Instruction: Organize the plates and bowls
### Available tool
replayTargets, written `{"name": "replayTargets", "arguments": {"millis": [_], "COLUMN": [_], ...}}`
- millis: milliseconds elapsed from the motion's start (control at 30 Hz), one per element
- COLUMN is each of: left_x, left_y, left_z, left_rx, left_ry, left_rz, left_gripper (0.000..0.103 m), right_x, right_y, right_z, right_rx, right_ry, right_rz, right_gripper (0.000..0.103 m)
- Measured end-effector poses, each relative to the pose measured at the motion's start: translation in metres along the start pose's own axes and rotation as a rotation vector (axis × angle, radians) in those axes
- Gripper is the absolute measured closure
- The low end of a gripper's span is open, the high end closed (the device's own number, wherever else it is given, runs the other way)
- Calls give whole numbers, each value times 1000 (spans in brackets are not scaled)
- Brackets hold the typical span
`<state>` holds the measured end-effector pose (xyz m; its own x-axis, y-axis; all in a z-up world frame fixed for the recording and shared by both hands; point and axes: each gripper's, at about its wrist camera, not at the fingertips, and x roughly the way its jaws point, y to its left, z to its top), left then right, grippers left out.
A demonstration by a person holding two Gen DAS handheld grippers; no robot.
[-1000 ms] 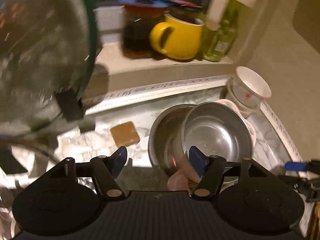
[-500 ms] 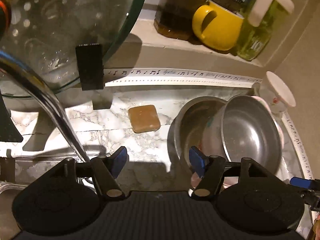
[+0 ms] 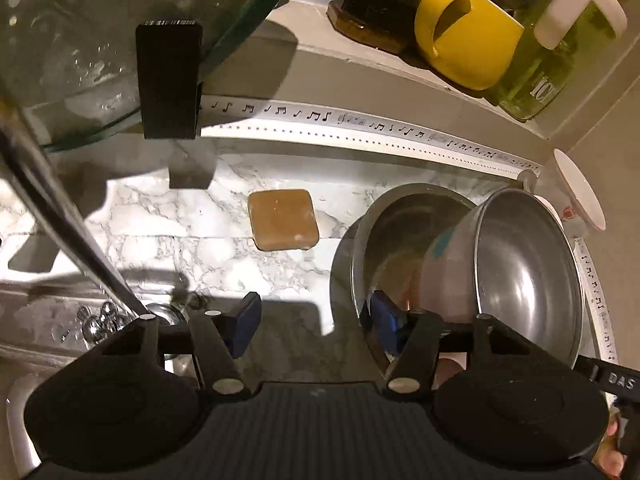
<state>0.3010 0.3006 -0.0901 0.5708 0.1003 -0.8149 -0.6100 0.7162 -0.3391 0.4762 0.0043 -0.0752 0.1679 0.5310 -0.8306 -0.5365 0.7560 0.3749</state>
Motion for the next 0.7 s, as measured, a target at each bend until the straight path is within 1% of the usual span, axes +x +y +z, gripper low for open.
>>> {"name": "replayTargets", "arguments": {"millis": [67,100,133,167,333,533,700], "left_x": [1,1,1,1,2,4,11], "left_y": [1,0,0,0,-1,-6,-12], "left_z": [0,0,0,0,1,3,8], "left_rx": [-4,-5,-5,-5,1,23,32], "left_ry": [2,2,1,2,6,15,36], "left_rz": [-3,-2,0,2,2,-7,-39], "left_gripper": [44,44,44,44,44,44,44], "right_x": [4,6,7,7,8,3,-3], "right_y": [0,0,0,0,0,-1,-12], "right_z": [1,2,2,2,0,-3,-4], "right_rx": [26,40,46,48,46,11,3], "right_ry": [8,14,15,13,4,-12,-13], "right_rz": [30,43,55,72,79,61,56], "right_gripper": [72,76,81,89,90,90,90]}}
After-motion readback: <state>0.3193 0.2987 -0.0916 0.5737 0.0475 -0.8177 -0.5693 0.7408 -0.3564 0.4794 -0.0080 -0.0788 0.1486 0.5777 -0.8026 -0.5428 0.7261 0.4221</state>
